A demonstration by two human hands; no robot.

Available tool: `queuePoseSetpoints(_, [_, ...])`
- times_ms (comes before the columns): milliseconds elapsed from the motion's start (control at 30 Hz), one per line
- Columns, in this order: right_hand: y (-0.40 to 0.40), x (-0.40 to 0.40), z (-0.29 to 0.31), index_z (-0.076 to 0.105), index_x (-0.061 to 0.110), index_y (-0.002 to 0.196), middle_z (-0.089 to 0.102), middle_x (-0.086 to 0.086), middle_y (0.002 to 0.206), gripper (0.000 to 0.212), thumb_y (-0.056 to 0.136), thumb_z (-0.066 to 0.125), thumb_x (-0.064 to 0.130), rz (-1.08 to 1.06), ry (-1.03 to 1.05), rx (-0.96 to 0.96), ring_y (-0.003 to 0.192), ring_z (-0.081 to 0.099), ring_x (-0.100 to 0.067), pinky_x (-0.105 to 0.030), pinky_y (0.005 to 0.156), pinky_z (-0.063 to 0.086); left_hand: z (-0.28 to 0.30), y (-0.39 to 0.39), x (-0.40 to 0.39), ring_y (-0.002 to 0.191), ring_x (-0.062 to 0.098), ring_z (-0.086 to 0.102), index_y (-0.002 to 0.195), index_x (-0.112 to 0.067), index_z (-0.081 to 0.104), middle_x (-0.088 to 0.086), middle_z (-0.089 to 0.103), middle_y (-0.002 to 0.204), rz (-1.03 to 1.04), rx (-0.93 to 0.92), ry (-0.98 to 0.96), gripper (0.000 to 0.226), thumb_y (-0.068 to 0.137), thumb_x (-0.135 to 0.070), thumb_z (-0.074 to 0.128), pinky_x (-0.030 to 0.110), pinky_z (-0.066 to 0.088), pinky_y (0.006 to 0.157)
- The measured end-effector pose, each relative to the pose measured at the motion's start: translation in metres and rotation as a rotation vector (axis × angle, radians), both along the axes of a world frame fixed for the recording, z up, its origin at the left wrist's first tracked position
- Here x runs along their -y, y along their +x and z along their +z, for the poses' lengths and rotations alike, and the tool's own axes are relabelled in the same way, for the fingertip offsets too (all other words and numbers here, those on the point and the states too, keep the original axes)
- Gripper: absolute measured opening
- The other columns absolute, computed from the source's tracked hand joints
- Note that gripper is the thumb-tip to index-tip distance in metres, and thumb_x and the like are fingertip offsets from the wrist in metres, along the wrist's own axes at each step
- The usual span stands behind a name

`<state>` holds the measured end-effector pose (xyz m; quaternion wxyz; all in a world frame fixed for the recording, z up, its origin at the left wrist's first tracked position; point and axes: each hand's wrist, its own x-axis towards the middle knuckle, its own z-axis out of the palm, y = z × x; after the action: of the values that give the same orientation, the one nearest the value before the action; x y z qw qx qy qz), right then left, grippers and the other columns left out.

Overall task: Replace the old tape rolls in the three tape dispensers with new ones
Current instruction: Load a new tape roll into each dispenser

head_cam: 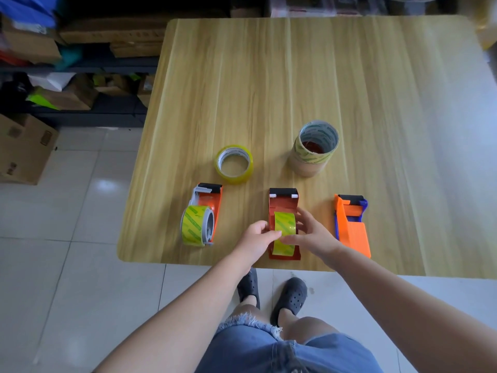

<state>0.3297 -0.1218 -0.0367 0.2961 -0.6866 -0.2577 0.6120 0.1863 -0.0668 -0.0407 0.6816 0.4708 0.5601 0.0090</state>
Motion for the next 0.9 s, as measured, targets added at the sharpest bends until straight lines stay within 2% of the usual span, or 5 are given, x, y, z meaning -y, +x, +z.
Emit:
queuePoseSetpoints(167, [0.003,-0.024,0.013,0.027,0.018,0.147,0.038,0.001,0.148,0.085,0.077,0.076,0.025,-0.055,0.168,0.321,0.135,0.037,-0.013,-0.027,0.105,0.033,0.023,-0.005,-0.042,0.097,0.020,0.061,0.092,-0.024,0.055,-0.001,0.063,0.089,0.122,0.010,0.220,0.005,0.089,-0.022,0.057,0.034,0.047,0.093])
queuePoseSetpoints(367, [-0.012,-0.085,0.030,0.034,0.014,0.143,0.039,0.000,0.142,0.080,0.076,0.074,0.032,0.138,0.262,0.637,0.132,0.039,-0.015,-0.026,0.101,0.038,0.038,-0.023,-0.117,0.083,0.015,0.054,0.098,-0.016,0.053,-0.007,0.054,0.083,0.187,-0.080,0.460,0.018,0.084,-0.011,0.063,0.026,0.042,0.078])
queuePoseSetpoints(567, [-0.036,-0.144,0.025,0.018,0.013,0.148,0.030,-0.005,0.150,0.101,0.071,0.077,0.041,0.307,0.084,0.692,0.137,0.035,-0.023,-0.038,0.106,0.038,0.021,-0.033,-0.175,0.093,0.019,0.053,0.119,-0.011,0.050,0.000,0.053,0.105,0.034,-0.312,0.413,0.039,0.082,-0.019,0.063,0.027,0.040,0.080])
queuePoseSetpoints(733, [-0.052,-0.175,0.010,0.008,0.012,0.150,0.027,-0.007,0.150,0.115,0.066,0.081,0.039,0.340,-0.065,0.684,0.134,0.038,-0.025,-0.039,0.100,0.043,0.009,-0.031,-0.194,0.095,0.023,0.054,0.097,-0.018,0.056,0.005,0.051,0.100,-0.060,-0.293,0.220,0.014,0.084,-0.023,0.060,0.044,0.046,0.099])
queuePoseSetpoints(900, [-0.065,-0.189,-0.002,-0.003,0.013,0.150,0.021,-0.005,0.150,0.119,0.067,0.077,0.045,0.321,-0.145,0.728,0.131,0.040,-0.029,-0.041,0.095,0.043,0.003,-0.026,-0.193,0.113,0.028,0.055,0.130,-0.010,0.049,0.009,0.056,0.125,0.007,-0.288,0.214,0.049,0.084,-0.023,0.059,0.042,0.045,0.100])
